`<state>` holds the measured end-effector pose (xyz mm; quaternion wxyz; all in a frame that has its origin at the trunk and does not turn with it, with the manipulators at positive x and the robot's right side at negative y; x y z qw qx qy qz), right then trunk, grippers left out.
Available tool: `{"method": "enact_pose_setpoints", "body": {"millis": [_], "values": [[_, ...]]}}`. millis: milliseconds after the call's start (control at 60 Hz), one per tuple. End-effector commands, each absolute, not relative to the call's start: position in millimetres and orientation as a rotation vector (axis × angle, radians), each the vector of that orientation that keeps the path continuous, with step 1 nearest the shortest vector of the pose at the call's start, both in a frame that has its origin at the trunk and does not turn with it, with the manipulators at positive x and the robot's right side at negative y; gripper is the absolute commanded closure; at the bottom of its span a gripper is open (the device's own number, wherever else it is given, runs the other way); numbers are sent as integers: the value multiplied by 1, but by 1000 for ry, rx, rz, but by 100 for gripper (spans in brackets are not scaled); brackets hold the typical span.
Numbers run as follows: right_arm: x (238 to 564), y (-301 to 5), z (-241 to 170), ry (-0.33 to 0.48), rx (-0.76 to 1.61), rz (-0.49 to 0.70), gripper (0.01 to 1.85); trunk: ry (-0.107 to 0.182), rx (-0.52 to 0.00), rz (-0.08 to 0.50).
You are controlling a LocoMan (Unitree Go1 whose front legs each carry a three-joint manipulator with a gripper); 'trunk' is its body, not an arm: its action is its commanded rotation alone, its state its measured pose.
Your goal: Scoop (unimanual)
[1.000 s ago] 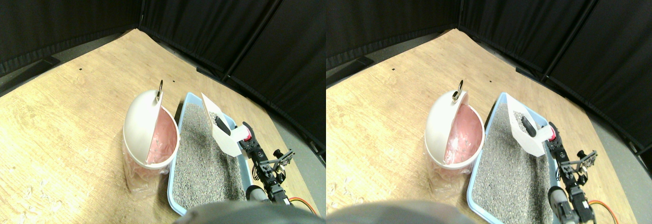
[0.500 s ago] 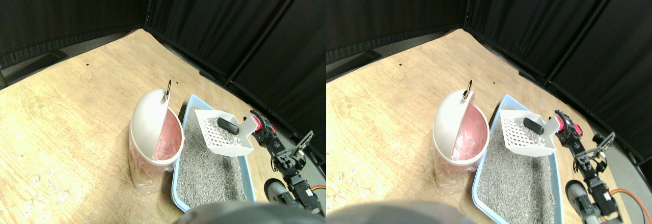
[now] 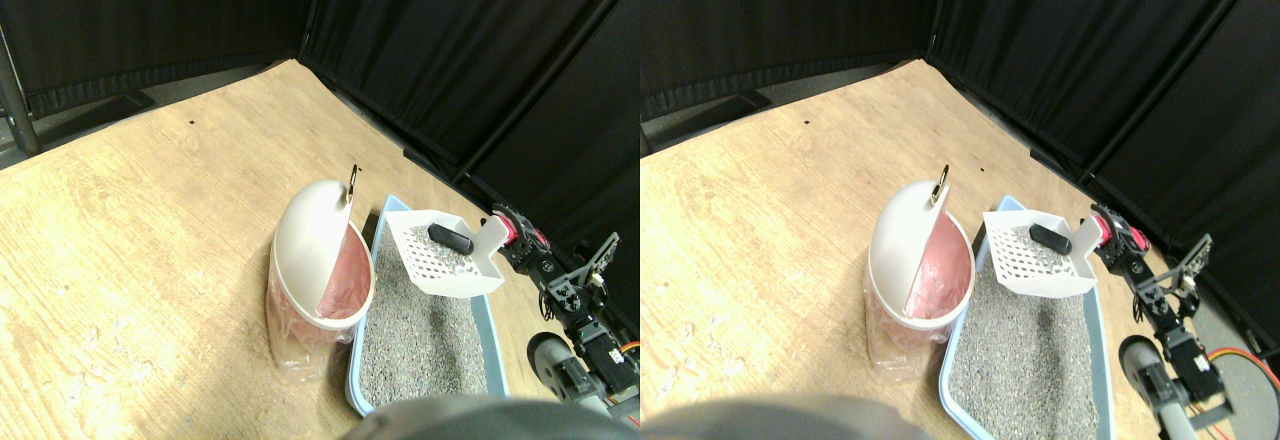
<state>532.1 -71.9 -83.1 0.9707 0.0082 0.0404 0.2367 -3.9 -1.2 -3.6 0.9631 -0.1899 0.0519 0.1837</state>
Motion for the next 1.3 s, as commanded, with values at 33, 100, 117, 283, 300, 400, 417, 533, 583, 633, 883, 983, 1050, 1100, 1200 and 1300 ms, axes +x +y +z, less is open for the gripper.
{"method": "enact_pose_setpoints", "body": {"millis": [33, 100, 117, 283, 300, 400, 417, 533, 583, 633, 883, 983, 1050, 1100, 1200, 1300], "values": [[530, -62, -72, 49, 23, 523, 180, 115, -396, 396], [530, -61, -70, 48, 7, 539, 180, 114, -398, 398], [530, -60, -70, 47, 5, 541, 180, 114, -398, 398], [530, -60, -69, 30, -37, 577, 180, 116, -404, 404], [529, -61, -69, 29, -44, 587, 180, 116, -404, 404], [528, -60, -67, 41, -64, 607, 180, 114, -408, 407], [528, -60, -67, 41, -64, 607, 180, 114, -408, 407], [527, -56, -61, 75, -103, 618, 180, 113, -416, 415], [528, -54, -59, 91, -136, 615, 180, 113, -417, 417], [529, -52, -57, 92, -145, 616, 179, 113, -420, 419], [531, -32, -51, 108, -259, 667, 178, 107, -437, 443], [529, -23, -49, 108, -277, 689, 178, 107, -446, 455], [527, -18, -47, 107, -292, 684, 177, 106, -452, 463], [525, -15, -46, 112, -298, 692, 177, 106, -457, 465], [522, -8, -45, 107, -328, 717, 176, 106, -464, 471], [518, -1, -46, 89, -386, 743, 180, 103, -469, 476]]}}
